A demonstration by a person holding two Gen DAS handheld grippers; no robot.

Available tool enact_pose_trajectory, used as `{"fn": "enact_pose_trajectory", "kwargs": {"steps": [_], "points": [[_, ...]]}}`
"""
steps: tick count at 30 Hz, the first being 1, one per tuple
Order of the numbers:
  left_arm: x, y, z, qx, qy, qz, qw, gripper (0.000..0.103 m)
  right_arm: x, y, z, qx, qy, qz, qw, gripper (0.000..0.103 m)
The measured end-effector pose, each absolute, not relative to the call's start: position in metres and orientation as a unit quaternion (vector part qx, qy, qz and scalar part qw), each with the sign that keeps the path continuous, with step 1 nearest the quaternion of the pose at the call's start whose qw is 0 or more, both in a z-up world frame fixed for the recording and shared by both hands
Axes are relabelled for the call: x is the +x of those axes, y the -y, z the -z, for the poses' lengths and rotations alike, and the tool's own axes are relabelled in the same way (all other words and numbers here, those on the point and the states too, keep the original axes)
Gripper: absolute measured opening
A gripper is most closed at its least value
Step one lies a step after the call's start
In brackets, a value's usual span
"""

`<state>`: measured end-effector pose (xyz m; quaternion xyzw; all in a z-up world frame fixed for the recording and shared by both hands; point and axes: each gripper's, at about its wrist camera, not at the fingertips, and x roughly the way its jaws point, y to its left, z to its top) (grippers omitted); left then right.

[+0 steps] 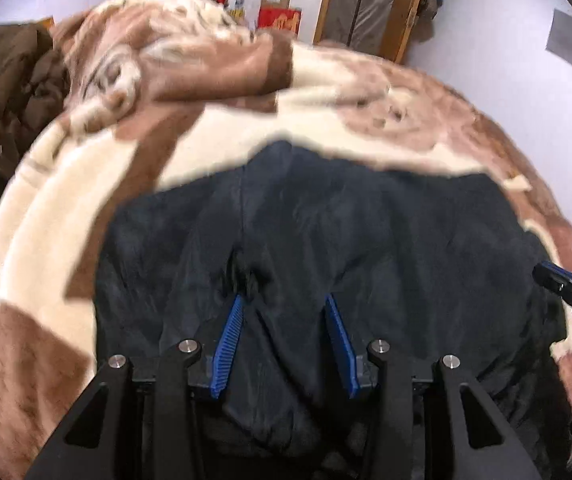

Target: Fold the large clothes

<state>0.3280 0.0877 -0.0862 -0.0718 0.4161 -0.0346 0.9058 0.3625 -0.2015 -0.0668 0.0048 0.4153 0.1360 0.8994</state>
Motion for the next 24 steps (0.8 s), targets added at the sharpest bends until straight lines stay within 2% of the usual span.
{"fn": "enact_pose_trajectory", "kwargs": {"steps": [5,11,14,17,20,24], "points": [[0.38,-0.085,0.058,-0.069,-0.382,0.034,0.921,0.045,0.411,0.188,0.048,0.013,-0.393,-0.14,0.909,0.035],[0.433,-0.083,0.1,-0.065,-0.422,0.015,0.904,0.048,0.461,0.188,0.101,0.011,-0.448,-0.118,0.886,0.035],[0.43,-0.08,0.119,-0.058,-0.414,0.018,0.908,0.049,0.462,0.2,0.124,0.033,-0.447,-0.118,0.886,0.038],[0.428,-0.077,0.118,-0.05,-0.408,0.017,0.912,0.049,0.461,0.202,0.123,0.035,-0.443,-0.12,0.888,0.038],[0.418,-0.081,0.101,-0.053,-0.411,0.018,0.91,0.049,0.454,0.2,0.103,0.019,-0.442,-0.111,0.89,0.038],[0.368,-0.089,0.068,-0.06,-0.372,0.036,0.925,0.049,0.405,0.209,0.063,0.017,-0.392,-0.126,0.911,0.038]]}}
